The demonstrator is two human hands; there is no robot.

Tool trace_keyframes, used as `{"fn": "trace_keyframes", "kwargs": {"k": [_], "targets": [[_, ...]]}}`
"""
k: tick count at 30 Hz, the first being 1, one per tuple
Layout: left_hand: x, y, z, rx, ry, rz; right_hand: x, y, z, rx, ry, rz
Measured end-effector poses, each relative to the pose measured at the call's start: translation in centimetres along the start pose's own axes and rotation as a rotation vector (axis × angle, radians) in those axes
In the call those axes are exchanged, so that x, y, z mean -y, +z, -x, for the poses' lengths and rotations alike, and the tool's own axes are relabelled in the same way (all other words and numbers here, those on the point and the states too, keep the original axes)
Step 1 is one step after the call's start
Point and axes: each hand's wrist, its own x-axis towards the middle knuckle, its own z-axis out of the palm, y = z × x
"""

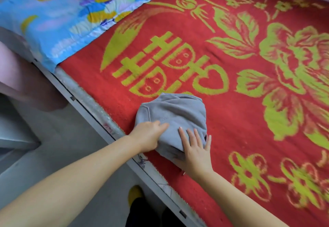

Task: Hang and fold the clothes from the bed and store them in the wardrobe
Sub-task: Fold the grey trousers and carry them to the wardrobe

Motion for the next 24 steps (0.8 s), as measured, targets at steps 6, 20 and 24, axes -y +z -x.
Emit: {"fn": "trace_keyframes", "kwargs": {"k": [6, 20, 24], "targets": [[-5.7, -10.2, 0.3, 0.308, 0.037, -0.014, -4.4, -10.1, -0.1, 0.193, 0.018, -0.217], [0.8, -13.7, -5.9, 0.390, -0.384, 0.548, -9.5, -15.2, -6.2, 0.192, 0.241, -0.473], [4.0, -5.8, -5.8, -0.105, -0.515, 0.628, -9.3, -7.3, -4.4, 0.121, 0.456, -0.602]]}}
